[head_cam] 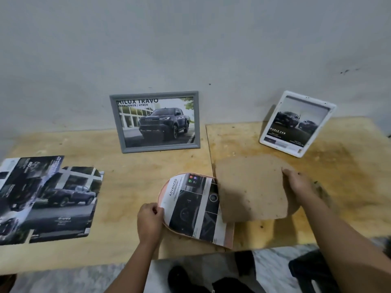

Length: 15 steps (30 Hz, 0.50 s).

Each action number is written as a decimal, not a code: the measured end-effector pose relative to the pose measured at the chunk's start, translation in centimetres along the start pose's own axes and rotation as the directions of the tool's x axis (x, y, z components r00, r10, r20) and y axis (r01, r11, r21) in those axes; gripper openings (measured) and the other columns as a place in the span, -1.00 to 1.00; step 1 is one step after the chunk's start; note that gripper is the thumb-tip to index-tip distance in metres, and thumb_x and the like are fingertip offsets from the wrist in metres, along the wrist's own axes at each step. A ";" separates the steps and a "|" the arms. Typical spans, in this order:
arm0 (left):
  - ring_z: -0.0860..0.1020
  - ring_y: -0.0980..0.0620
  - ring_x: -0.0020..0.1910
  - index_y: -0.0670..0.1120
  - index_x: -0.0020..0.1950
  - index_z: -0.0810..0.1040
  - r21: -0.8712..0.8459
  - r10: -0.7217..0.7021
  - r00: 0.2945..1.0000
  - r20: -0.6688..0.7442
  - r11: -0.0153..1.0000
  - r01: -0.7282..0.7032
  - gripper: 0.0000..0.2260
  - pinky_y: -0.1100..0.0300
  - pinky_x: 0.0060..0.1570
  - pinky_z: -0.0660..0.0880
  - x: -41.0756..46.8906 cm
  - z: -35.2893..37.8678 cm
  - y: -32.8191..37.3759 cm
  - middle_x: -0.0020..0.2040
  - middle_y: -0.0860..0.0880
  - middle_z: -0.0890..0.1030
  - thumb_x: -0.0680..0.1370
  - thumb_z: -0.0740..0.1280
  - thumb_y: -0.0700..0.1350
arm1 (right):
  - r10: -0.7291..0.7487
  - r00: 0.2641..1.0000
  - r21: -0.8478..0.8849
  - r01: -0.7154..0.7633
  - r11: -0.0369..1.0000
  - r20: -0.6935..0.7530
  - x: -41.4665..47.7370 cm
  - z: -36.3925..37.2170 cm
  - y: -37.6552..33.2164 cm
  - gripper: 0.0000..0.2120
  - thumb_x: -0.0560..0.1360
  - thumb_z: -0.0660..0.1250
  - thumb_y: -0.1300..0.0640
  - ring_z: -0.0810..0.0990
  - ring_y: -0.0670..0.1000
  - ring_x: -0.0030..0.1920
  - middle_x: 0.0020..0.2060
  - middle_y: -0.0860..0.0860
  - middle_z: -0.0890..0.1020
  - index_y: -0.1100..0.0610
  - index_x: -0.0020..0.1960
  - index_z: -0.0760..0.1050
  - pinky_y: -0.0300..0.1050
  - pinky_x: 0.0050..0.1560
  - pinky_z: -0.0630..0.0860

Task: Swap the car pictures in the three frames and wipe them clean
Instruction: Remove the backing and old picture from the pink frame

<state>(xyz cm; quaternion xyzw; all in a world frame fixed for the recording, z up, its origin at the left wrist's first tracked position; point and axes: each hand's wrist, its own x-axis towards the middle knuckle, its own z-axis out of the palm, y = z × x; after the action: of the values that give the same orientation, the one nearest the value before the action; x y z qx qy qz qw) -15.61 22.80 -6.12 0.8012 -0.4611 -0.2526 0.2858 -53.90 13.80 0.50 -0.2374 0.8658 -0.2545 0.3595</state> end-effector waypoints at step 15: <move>0.40 -0.10 -0.38 -0.33 -0.36 0.54 -0.121 -0.132 0.989 -0.063 0.985 0.124 -0.83 0.17 -0.42 0.25 -0.6 -2.5 -3.0 -0.35 -0.29 0.55 0.43 0.31 -0.31 | 0.479 0.875 0.705 -0.296 0.645 -0.071 -5.4 5.4 6.6 -0.64 0.54 0.12 0.30 0.47 0.08 0.05 0.23 0.15 0.49 0.32 0.33 0.35 -0.11 0.10 0.47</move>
<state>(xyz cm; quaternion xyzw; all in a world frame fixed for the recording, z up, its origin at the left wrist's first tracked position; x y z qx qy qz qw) -12.43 25.14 -6.29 0.8194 -0.3828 -0.2685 0.3314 -47.97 20.54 -4.10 0.1358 0.7821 -0.4945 0.3541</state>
